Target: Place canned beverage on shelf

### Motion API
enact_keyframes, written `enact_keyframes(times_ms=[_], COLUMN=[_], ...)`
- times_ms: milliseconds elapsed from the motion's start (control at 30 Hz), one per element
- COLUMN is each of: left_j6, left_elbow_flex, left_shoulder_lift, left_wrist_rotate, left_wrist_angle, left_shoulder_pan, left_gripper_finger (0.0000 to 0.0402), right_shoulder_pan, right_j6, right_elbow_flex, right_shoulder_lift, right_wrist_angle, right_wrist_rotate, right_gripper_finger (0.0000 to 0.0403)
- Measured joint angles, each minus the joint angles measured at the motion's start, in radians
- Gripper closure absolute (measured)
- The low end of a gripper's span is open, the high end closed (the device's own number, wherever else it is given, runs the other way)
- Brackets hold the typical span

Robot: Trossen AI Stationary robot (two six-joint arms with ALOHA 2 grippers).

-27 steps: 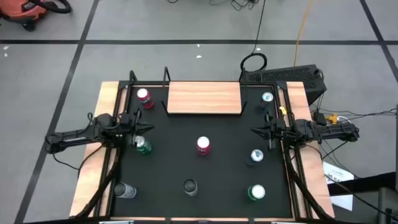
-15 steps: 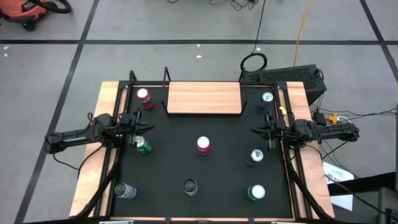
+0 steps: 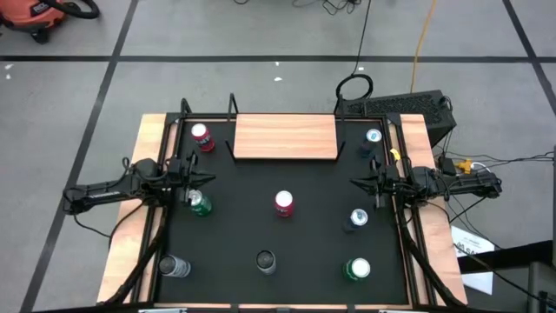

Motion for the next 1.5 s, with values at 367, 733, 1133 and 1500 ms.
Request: enact_keyframes(times_ms=[367,733,1133,1500], left_j6=[0.000,0.000,0.066,0.315], left_elbow_flex=[0.000,0.000,0.000,0.000], left_shoulder_lift=[0.000,0.000,0.000,0.000], left_wrist_rotate=[0.000,0.000,-0.076,-0.128], left_wrist_angle=[0.000,0.000,0.007,0.009], left_shoulder_pan=[0.000,0.000,0.006,0.006], left_gripper_finger=[0.0402,0.0402,0.0402,0.0402], right_shoulder_pan=[0.000,0.000,0.000,0.000], right_j6=[0.000,0.000,0.081,0.230], right_elbow_flex=[0.000,0.000,0.000,0.000], right_shoulder_lift=[0.000,0.000,0.003,0.003], right_wrist_angle=[0.000,0.000,0.028,0.074], right_wrist_rotate=[0.000,0.000,0.057,0.110], right_gripper_finger=[0.0403,0.0403,0.0403,0.0403])
